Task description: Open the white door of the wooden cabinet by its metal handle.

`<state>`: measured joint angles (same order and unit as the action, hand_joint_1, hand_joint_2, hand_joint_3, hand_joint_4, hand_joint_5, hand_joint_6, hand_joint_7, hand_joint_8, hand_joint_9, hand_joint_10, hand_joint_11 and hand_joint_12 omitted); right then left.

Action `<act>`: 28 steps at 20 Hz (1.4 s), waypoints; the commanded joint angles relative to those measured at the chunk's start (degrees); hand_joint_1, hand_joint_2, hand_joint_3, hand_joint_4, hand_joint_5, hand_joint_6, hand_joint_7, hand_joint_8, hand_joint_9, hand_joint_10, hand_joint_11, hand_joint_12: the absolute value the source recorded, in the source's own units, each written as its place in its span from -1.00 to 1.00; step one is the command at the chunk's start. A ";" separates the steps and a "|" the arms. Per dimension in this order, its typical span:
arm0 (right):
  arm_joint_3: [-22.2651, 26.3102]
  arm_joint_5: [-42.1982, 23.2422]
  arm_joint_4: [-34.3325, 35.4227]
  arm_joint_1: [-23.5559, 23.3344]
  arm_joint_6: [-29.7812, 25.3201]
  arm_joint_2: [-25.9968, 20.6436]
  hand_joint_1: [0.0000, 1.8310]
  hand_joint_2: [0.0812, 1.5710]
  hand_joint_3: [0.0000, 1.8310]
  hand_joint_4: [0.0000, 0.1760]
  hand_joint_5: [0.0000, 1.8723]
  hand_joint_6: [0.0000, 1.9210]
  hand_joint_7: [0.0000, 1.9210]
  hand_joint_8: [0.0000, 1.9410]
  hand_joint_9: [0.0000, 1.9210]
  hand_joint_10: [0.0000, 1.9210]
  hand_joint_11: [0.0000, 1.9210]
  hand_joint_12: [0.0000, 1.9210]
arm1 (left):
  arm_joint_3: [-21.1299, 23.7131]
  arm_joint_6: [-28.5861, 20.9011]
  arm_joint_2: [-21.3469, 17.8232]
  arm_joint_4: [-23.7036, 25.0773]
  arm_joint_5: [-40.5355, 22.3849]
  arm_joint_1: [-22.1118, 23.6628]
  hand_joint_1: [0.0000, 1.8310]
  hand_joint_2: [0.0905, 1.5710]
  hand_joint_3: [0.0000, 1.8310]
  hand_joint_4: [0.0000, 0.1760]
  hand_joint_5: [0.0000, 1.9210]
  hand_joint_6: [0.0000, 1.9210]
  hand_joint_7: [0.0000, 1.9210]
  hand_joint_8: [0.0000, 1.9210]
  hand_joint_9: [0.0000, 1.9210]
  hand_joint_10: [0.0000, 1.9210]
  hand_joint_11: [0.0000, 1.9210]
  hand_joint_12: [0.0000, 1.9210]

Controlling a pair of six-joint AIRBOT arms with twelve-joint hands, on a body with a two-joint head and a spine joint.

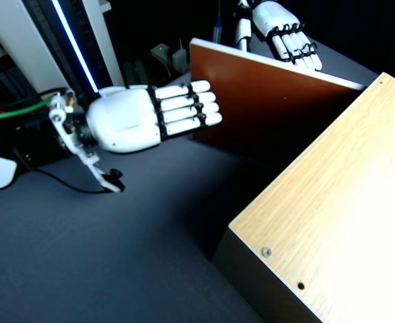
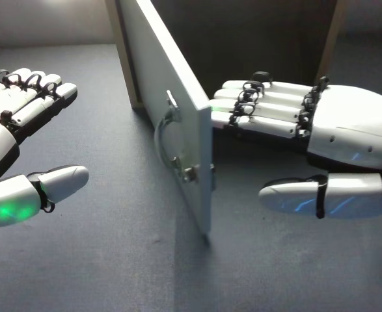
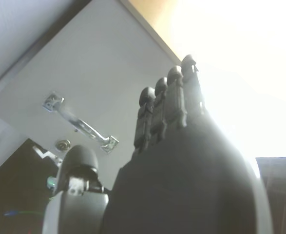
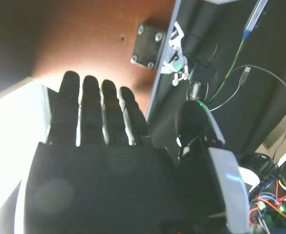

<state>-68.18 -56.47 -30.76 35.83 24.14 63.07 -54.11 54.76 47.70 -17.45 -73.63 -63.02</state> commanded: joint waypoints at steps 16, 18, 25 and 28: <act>-1.87 -5.10 -1.38 -5.18 -1.67 6.48 -0.88 0.92 -1.00 -1.00 -0.98 -1.00 -0.98 -1.00 -1.00 -1.00 -1.00 -1.00 | -0.60 -0.13 0.21 0.03 -6.37 0.94 -1.00 1.00 -0.73 -1.00 -0.98 -0.99 -1.00 -1.00 -1.00 -1.00 -1.00 -1.00; -1.92 -5.01 -2.12 -5.79 -1.85 6.77 -0.80 0.89 -1.00 -1.00 -0.96 -1.00 -0.96 -0.99 -1.00 -1.00 -1.00 -1.00 | -0.74 -0.13 0.36 0.03 -6.23 1.04 -1.00 1.00 -0.74 -1.00 -0.85 -0.97 -0.91 -0.99 -0.93 -1.00 -1.00 -0.56; -2.20 -4.45 -5.37 -8.83 -2.53 8.82 -1.00 0.91 -1.00 -1.00 -0.99 -1.00 -1.00 -1.00 -1.00 -1.00 -1.00 -1.00 | -0.92 -0.13 0.64 0.20 -5.86 1.40 -1.00 1.00 -0.94 -1.00 -0.92 -1.00 -1.00 -1.00 -1.00 -1.00 -1.00 -0.93; -2.39 -4.40 -6.38 -9.59 -2.61 10.51 -0.88 0.90 -1.00 -1.00 -1.00 -1.00 -1.00 -1.00 -1.00 -1.00 -1.00 -1.00 | -1.08 -0.13 0.76 0.33 -5.60 1.48 -1.00 1.00 -0.96 -1.00 -0.92 -1.00 -0.98 -1.00 -1.00 -1.00 -0.99 -0.94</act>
<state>-70.59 -54.57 -39.94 27.03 21.80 73.82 -54.89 54.72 48.45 -17.15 -72.34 -62.19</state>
